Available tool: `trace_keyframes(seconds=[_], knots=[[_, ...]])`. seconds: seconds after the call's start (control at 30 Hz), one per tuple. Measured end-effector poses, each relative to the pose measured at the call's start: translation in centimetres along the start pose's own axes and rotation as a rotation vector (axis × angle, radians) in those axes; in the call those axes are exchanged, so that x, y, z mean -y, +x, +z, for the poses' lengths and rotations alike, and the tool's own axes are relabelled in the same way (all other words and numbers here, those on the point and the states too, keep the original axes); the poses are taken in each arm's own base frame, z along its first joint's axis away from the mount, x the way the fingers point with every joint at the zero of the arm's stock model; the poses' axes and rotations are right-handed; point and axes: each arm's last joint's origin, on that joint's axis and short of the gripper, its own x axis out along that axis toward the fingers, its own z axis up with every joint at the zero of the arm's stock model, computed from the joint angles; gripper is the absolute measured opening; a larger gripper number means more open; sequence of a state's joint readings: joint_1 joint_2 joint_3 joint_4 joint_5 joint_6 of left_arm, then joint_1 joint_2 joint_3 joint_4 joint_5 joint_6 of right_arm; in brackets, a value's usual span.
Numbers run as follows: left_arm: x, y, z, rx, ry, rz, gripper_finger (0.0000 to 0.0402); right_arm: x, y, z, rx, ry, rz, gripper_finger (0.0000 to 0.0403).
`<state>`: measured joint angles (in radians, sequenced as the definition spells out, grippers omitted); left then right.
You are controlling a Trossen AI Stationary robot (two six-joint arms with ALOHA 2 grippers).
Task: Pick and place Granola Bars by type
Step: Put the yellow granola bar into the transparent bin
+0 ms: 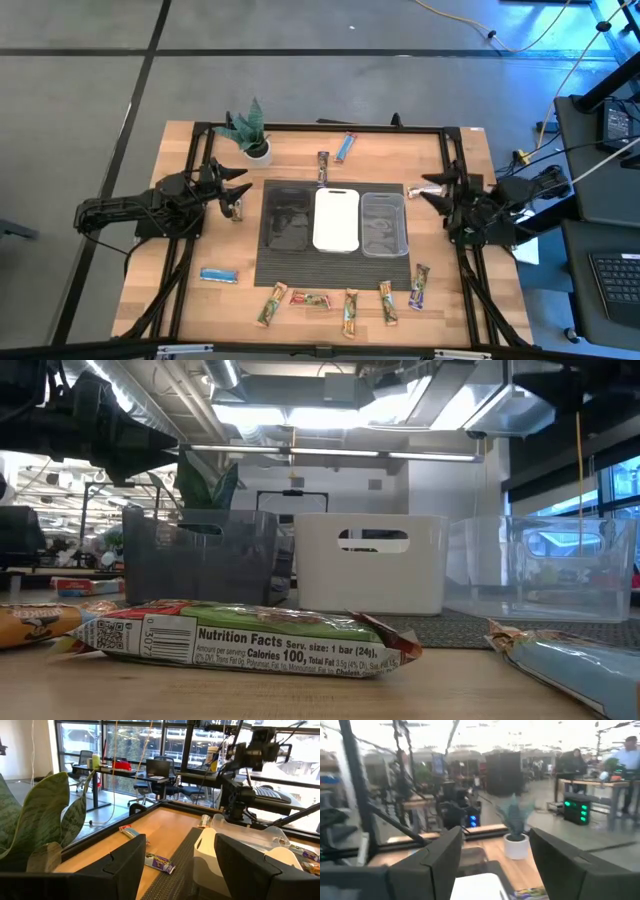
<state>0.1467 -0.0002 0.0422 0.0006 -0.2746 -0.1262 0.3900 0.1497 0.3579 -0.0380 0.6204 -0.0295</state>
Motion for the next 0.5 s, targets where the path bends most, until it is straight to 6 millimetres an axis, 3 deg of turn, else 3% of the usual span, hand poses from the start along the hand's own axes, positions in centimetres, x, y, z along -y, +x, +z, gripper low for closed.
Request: trace_keyframes(seconds=[0.2,0.5], knots=[[-0.1,0.0,0.0,0.008,-0.002,0.051,0.0229,0.0,1.5,4.1,-0.272,-0.063,-0.192,0.0237],[-0.3,0.0,0.1,0.020,-0.034,0.121,0.0229,1.1,2.5,4.7,-0.821,0.148,-0.488,0.0237]])
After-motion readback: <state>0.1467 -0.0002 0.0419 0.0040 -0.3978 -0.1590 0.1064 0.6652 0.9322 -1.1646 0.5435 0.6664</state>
